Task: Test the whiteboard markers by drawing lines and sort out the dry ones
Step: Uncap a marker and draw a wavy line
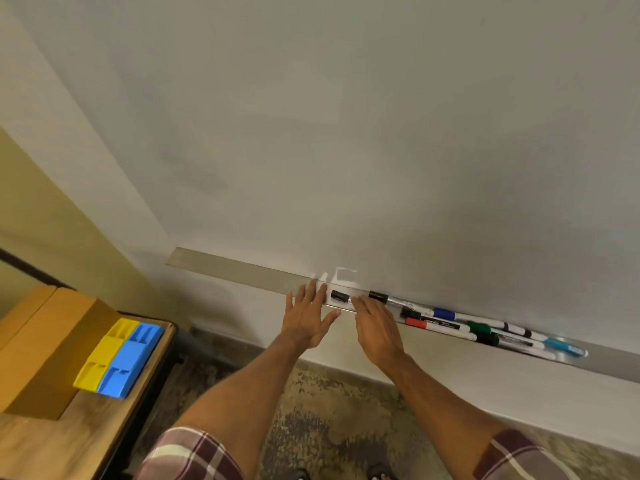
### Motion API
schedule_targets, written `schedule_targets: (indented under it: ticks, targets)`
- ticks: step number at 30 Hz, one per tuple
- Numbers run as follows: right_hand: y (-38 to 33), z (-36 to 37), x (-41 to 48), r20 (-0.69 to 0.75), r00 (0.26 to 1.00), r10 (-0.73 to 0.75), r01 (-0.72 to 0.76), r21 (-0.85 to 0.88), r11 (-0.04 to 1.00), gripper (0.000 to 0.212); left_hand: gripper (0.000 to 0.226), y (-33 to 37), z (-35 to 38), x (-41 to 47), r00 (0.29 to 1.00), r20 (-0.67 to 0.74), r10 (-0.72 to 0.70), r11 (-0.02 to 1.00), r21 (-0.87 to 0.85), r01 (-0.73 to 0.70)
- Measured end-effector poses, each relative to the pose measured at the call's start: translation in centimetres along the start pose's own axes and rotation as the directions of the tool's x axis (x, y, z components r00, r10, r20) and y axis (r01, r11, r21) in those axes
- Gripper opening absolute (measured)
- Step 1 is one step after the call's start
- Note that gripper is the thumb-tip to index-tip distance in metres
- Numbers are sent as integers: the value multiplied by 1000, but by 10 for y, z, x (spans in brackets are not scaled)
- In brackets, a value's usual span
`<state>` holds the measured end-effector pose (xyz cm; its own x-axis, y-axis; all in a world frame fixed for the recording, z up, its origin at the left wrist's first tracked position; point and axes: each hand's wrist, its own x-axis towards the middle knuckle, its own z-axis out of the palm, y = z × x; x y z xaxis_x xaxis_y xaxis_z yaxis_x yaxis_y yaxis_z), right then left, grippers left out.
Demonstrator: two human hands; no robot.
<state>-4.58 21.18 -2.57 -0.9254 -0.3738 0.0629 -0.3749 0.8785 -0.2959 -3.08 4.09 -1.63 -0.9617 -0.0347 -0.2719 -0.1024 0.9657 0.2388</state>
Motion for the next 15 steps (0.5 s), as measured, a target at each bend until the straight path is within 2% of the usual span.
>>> schedule_targets:
  ticks: [11,15]
  targets:
    - [-16,-1,10,-7,992,123,-123,-6,992,42,67,-3,5,1,997,48,60,996,70,-64]
    - [-19,-9,12,-50,992,115,-114,11,993,39,60,-4,-4,-1,991,28,130,986,97,-132]
